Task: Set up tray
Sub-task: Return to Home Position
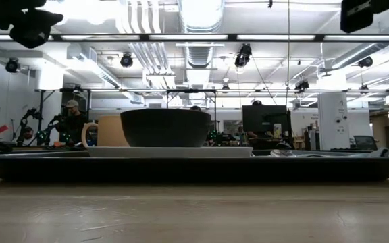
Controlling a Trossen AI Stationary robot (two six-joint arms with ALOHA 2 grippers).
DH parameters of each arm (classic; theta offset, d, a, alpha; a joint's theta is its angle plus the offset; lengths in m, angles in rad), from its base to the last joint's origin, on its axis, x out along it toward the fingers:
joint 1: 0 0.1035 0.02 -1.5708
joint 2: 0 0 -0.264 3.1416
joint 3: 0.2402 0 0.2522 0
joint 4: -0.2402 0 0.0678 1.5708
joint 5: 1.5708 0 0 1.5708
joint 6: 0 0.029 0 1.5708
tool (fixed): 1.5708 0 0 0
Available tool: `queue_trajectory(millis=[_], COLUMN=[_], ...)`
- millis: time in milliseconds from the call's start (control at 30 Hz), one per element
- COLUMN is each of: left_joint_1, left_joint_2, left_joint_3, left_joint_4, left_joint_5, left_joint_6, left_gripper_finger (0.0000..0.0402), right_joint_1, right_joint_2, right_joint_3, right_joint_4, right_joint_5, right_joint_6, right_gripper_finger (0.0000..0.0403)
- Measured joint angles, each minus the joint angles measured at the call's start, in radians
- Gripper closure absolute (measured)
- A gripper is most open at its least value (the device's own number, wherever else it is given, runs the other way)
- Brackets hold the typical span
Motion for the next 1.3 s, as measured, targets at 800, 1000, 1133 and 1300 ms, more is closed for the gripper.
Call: queue_trajectory(millis=[800, 1000, 1133, 1300], left_joint_1=[0.001, 0.002, 0.002, 0.002], left_joint_2=[-0.113, -0.113, -0.114, -0.114], left_joint_3=[-0.03, -0.092, -0.164, -0.26], left_joint_4=[0.247, 0.317, 0.405, 0.564], left_joint_5=[-0.015, -0.008, -0.005, -0.005], left_joint_6=[0.198, 0.23, 0.229, 0.25], left_gripper_finger=[0.0238, 0.0238, 0.0238, 0.0238], right_joint_1=[0.0, 0.0, 0.0, 0.0], right_joint_2=[-0.209, -0.245, -0.283, -0.339], right_joint_3=[-0.086, -0.093, -0.115, -0.15], right_joint_4=[0.254, 0.253, 0.249, 0.254], right_joint_5=[0.127, 0.127, 0.126, 0.126], right_joint_6=[-0.151, -0.151, -0.151, -0.137], right_gripper_finger=[0.0335, 0.0333, 0.0335, 0.0334])
